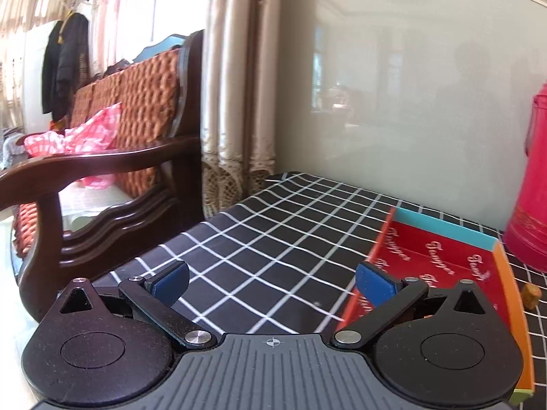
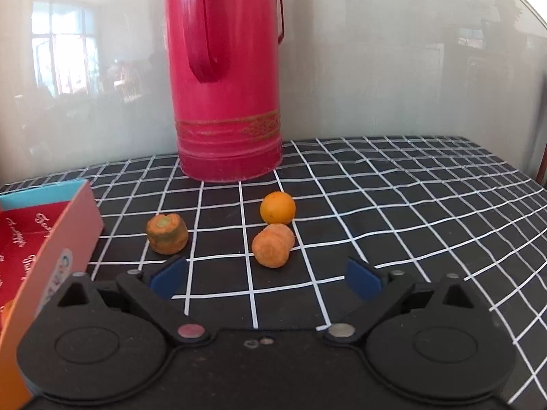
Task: Organize fruits
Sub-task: 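Reach the right gripper to the other orange cylindrical piece and close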
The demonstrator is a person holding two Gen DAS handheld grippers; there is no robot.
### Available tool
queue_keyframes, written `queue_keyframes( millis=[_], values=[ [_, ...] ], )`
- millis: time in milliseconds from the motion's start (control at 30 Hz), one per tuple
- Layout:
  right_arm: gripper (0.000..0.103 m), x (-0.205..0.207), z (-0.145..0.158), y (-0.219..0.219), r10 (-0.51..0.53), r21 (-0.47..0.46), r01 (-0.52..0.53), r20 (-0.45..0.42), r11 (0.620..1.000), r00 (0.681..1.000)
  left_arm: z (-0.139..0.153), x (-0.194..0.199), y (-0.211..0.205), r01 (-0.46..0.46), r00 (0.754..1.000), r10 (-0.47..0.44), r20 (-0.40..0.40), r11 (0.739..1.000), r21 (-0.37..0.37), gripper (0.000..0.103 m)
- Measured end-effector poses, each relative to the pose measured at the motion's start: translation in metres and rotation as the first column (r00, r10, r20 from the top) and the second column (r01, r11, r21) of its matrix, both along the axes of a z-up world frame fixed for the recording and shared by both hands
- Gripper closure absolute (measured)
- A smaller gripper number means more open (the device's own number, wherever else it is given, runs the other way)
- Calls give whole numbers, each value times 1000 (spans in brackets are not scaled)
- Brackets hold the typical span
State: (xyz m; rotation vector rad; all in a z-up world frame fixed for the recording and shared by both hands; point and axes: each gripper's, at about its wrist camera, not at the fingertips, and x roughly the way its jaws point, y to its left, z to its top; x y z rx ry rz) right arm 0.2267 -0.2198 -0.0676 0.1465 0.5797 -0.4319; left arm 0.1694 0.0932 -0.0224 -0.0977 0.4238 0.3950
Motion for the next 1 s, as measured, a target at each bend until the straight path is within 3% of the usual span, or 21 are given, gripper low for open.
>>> queue_keyframes(
  millis=[67, 200, 400, 500, 1000],
  values=[
    [28, 8, -3, -2, 1, 11, 0, -20, 1000, 1000, -1, -1, 7, -15, 1000, 15, -3, 1000, -2, 0],
    [42, 24, -8, -7, 2, 19, -1, -62, 1000, 998, -4, -2, 18, -36, 999, 36, -13, 999, -3, 0],
    [62, 29, -9, -4, 0, -20, -2, -59, 1000, 998, -6, -2, 25, -52, 998, 52, -19, 999, 3, 0],
    [83, 30, -8, -2, 9, -45, -11, -60, 999, 998, -8, -1, 25, -49, 998, 49, -27, 999, -1, 0],
    [83, 10, 11, 17, 134, -31, -134, 6, 991, 991, -9, -2, 21, -44, 998, 44, -35, 999, 4, 0]
  ],
)
